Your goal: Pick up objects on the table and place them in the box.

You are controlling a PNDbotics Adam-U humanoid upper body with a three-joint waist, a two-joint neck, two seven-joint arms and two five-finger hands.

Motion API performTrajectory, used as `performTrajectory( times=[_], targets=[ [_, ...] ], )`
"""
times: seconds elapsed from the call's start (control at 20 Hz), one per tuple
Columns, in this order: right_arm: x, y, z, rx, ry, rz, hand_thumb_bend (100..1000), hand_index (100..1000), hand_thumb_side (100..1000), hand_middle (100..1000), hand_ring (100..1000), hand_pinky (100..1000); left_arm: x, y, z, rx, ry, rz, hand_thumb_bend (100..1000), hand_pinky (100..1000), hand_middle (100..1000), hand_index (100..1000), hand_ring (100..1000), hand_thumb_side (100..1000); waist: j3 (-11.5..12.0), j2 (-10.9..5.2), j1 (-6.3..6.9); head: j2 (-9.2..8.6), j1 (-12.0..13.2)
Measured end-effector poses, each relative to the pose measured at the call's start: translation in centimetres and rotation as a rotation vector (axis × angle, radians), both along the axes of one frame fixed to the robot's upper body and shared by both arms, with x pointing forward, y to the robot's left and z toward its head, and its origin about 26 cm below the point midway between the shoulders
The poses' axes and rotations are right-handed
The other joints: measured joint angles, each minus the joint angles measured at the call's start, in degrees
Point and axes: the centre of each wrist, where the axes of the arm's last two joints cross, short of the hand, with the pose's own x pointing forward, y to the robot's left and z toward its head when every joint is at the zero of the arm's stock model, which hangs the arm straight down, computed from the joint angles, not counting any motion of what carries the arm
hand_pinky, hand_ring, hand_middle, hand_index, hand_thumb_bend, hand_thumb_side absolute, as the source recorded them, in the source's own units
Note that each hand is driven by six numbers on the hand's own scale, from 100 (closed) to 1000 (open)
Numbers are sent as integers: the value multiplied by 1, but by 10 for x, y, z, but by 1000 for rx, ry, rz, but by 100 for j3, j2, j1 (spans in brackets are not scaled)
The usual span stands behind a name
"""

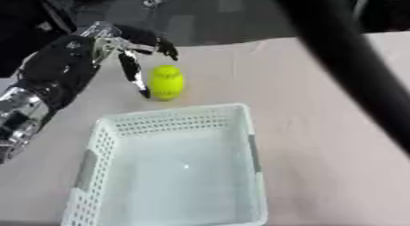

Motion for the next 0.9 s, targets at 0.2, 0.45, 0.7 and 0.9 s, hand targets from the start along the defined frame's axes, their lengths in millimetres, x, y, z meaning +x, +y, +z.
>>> performTrajectory(
  times=[0.2, 0.45, 0.7, 0.9],
  targets=[
    [1, 4, 3, 15, -11, 15, 100, 591, 973, 488, 460, 323, -1, 2, -1, -3, 8, 20, 765, 887, 926, 932, 865, 500, -76, 73, 43, -25, 135],
    [1, 8, 7, 30, -21, 34, 100, 592, 975, 488, 459, 324, -2, 6, -2, 13, 25, 59, 773, 871, 932, 939, 868, 479, -148, 176, 85, -76, 273],
    [2, 13, 10, 43, -33, 66, 100, 591, 976, 485, 457, 324, -3, 10, -4, 33, 46, 100, 596, 422, 845, 896, 640, 224, -193, 224, 115, -117, 395],
    [2, 14, 10, 46, -33, 78, 100, 592, 972, 478, 453, 322, -4, 14, -7, -19, 34, 143, 290, 100, 567, 717, 345, 157, -202, 224, 114, -117, 453]
  ],
)
